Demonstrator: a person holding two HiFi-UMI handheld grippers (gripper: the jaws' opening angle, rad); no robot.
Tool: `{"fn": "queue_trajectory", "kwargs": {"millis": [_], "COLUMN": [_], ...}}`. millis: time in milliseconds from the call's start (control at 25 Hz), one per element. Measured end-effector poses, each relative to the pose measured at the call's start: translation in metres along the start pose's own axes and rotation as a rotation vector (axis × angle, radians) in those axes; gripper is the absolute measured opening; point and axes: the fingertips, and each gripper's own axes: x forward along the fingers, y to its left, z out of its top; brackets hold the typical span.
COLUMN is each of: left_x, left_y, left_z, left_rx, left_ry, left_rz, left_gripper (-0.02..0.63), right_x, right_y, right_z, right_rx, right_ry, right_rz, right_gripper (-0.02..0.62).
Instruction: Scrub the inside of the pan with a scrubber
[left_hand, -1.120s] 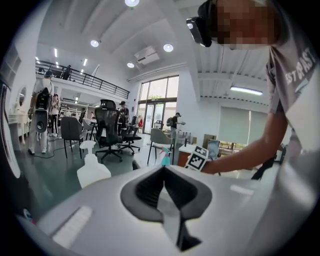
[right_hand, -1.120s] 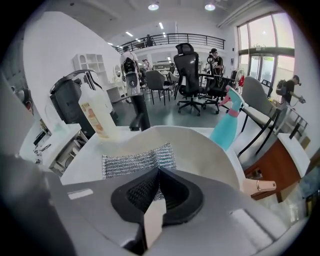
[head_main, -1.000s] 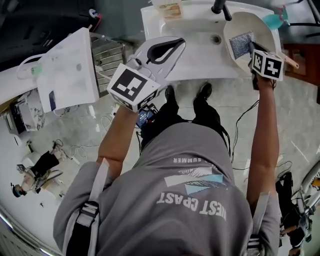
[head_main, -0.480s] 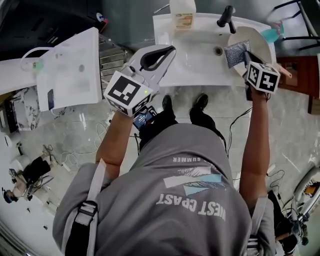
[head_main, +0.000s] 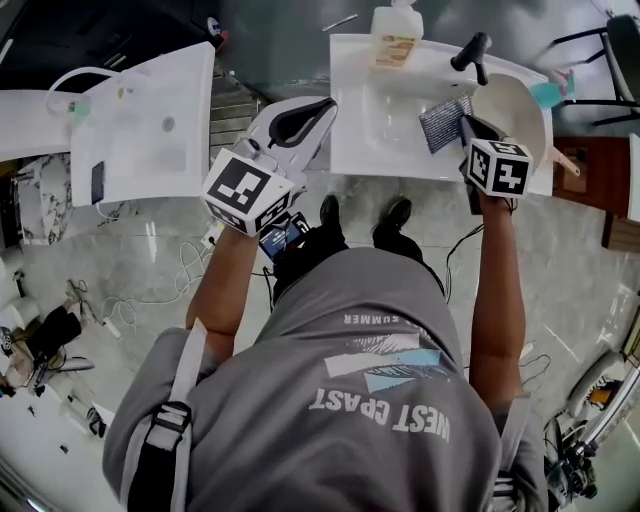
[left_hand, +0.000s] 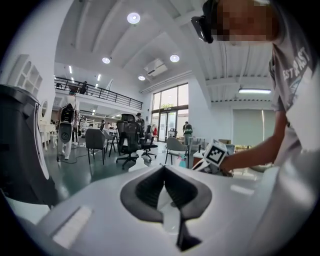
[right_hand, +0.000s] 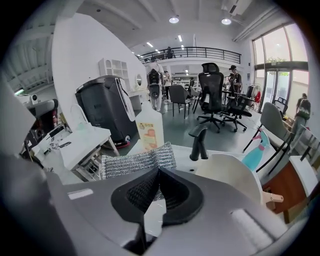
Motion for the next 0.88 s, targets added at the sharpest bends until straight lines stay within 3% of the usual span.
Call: {"fn": "queue_trajectory", "kwargs": {"millis": [520,880], "left_x": [-0.071,-0.107], "left_y": [0.048,0.068], "left_z": [-0.025,-0.051], "left_rx": [-0.048,-0.095], "left_ry": [0.001,0.019], "left_rz": [0.133,0.201], "left_gripper": [0.002,0.002], "right_x": [0.049,0.088], "right_y": [0.112,0.166], "right_z": [-0.017,-0.042], "right_rx": [-0.115,-0.178], "right_ry": [0.096,0.182], "right_rz": [0.157,0.227], "right_gripper": [0.011,0.012]}}
